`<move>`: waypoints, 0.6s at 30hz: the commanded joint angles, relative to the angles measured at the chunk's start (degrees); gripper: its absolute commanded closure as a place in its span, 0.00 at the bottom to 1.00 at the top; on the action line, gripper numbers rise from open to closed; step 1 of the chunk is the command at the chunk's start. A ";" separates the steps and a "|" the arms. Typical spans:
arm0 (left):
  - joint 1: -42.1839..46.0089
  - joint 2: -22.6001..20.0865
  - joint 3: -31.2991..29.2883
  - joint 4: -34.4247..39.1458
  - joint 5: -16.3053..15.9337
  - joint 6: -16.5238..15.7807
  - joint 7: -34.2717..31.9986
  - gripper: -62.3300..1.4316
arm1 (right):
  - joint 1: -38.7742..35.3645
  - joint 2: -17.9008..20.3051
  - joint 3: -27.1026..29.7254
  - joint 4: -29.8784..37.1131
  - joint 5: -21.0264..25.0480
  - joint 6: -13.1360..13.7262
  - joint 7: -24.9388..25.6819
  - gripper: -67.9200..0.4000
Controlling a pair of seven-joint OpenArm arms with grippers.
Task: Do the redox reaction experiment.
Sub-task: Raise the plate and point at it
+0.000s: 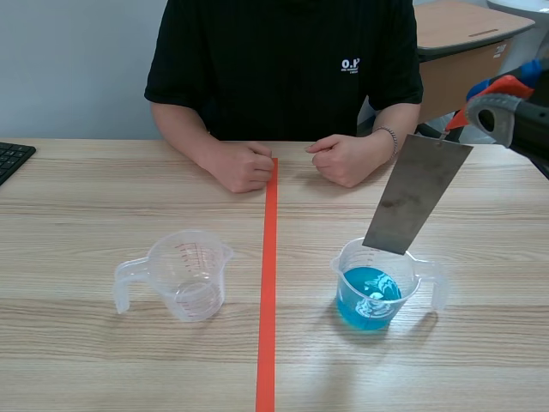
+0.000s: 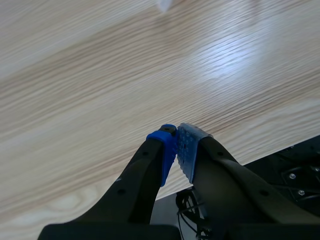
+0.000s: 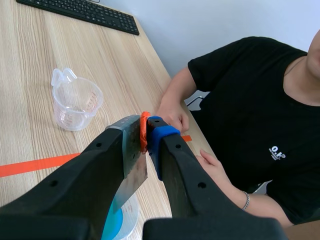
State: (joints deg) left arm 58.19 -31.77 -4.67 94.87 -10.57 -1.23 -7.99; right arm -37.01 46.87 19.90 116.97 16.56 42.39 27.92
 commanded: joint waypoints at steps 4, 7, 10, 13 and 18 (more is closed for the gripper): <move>-4.70 -6.03 4.00 1.09 -0.39 -1.51 -0.50 0.91 | 0.50 0.59 1.20 0.74 1.09 0.33 0.44 0.97; -8.44 -10.14 6.47 1.09 -0.87 -1.60 -0.59 0.91 | 0.50 0.59 1.20 0.74 1.09 0.33 0.44 0.97; -13.62 -13.79 9.42 1.09 -1.33 -3.23 -1.36 0.91 | 0.50 0.59 1.20 0.74 1.11 0.33 0.44 0.97; -19.52 -16.41 13.29 1.09 -1.88 -5.20 -1.46 0.91 | 0.50 0.59 1.20 0.74 1.11 0.33 0.44 0.97; -28.92 -17.81 20.79 1.09 -1.86 -6.10 -1.18 0.91 | 0.50 0.59 1.20 0.74 1.90 0.33 0.24 0.97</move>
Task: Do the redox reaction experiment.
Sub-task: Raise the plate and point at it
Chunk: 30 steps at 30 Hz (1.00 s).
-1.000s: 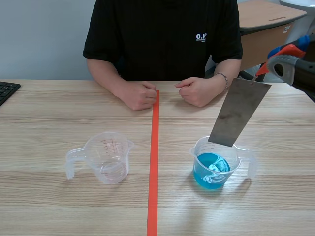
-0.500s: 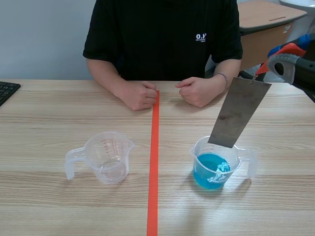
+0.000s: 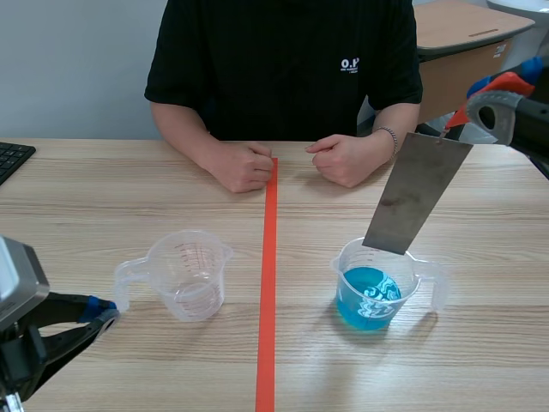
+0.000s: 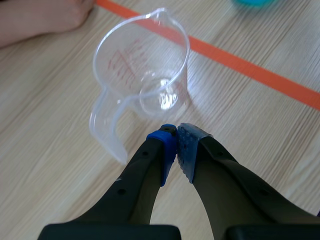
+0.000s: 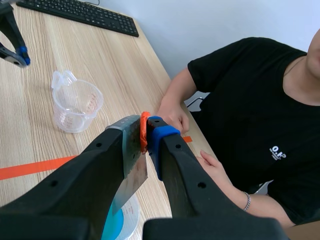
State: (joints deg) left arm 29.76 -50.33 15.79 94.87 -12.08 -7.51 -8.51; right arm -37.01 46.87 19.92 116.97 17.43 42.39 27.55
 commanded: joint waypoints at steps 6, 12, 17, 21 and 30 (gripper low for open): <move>-11.87 1.09 9.84 1.09 -0.35 -1.64 0.63 0.91 | 0.50 0.59 1.18 0.74 1.05 0.33 0.61 0.97; -22.16 4.81 18.23 1.09 0.59 -1.75 2.99 0.91 | 0.50 0.59 1.18 0.74 1.25 0.33 0.63 0.97; -27.78 8.98 23.56 0.37 1.27 -2.73 4.15 0.91 | 0.50 0.59 1.18 0.74 1.25 0.33 0.59 0.97; -31.17 13.18 26.95 -2.34 3.72 -2.69 5.64 0.91 | 0.50 0.59 1.18 0.74 1.25 0.33 0.61 0.97; -35.74 20.28 29.31 -10.08 5.97 -2.71 5.38 0.91 | 0.50 0.59 1.18 0.74 1.25 0.33 0.63 0.97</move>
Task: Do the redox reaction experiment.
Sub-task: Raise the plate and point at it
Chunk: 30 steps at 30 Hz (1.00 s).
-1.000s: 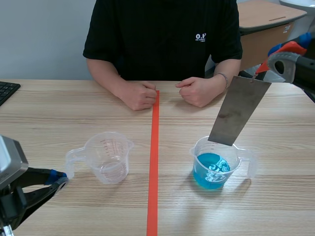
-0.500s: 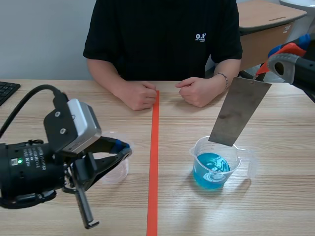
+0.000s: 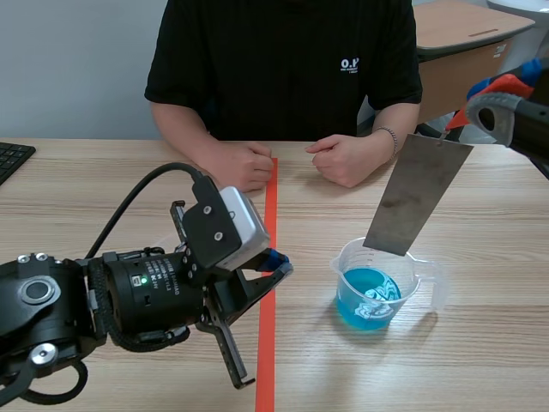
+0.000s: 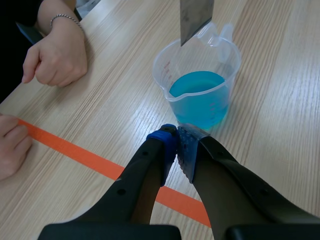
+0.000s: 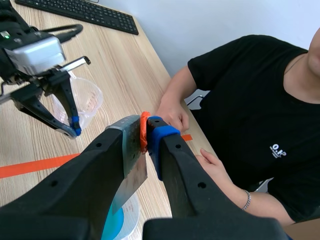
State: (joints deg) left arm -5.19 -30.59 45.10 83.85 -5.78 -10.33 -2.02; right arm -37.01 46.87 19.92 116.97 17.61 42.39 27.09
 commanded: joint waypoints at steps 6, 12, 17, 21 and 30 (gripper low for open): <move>-3.41 4.09 0.07 -2.56 -0.09 0.11 -1.07 0.91 | 0.50 0.59 1.18 0.74 1.07 0.33 1.07 0.97; -6.14 7.02 2.05 -6.25 0.46 0.20 -0.85 0.91 | 0.50 0.59 1.18 0.74 1.07 0.33 1.09 0.97; -7.41 9.66 2.58 -8.87 0.98 0.28 -0.72 0.91 | 0.50 0.59 1.18 0.74 1.07 0.33 1.09 0.97; -8.55 11.23 2.58 -10.32 1.14 0.28 -0.70 0.91 | 0.50 0.59 1.18 0.74 1.07 0.33 1.09 0.97; -11.04 13.46 2.58 -13.29 1.11 0.26 -0.55 0.91 | 0.50 0.59 1.18 0.74 1.07 0.33 1.09 0.97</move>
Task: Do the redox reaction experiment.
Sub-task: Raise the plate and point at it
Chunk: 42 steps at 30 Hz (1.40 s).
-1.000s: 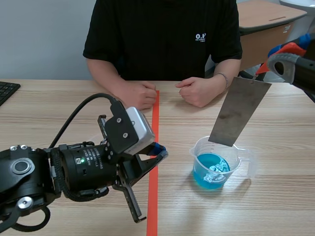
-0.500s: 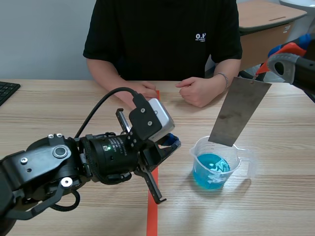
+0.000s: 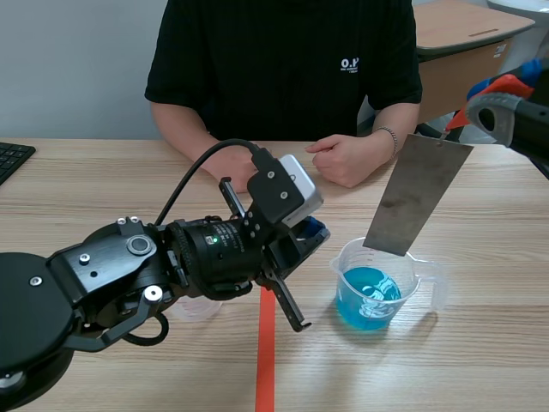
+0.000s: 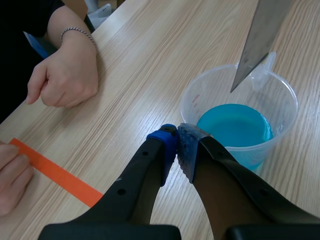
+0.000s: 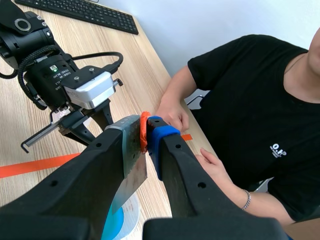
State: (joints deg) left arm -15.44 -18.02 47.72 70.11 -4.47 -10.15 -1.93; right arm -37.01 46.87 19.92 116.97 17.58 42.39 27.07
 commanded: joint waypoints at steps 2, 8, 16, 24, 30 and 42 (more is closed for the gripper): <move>-1.09 1.49 -0.04 0.00 -0.20 0.09 -0.52 0.91 | 0.50 0.59 1.18 0.74 1.11 0.33 1.14 0.97; -1.29 2.29 0.24 -0.04 -0.20 0.04 0.13 0.91 | 0.50 0.59 1.18 0.74 1.11 0.33 1.14 0.97; -1.73 2.29 2.10 -0.04 -0.20 0.09 0.48 0.91 | 0.52 0.57 1.18 0.74 1.11 0.33 1.14 0.97; -1.73 2.29 2.10 -0.04 -0.20 0.11 0.44 0.91 | 0.52 0.57 1.18 0.74 1.11 0.33 1.14 0.97; -1.73 2.29 2.10 -0.04 -0.20 0.11 0.33 0.91 | 0.52 0.57 1.18 0.74 1.11 0.33 1.14 0.97; -1.73 2.27 2.10 -0.04 -0.20 0.11 0.31 0.91 | 0.52 0.57 1.18 0.74 1.11 0.33 1.16 0.97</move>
State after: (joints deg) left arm -16.36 -16.21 50.13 69.10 -4.47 -10.17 -0.64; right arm -37.01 46.87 19.92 116.97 17.58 42.39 27.09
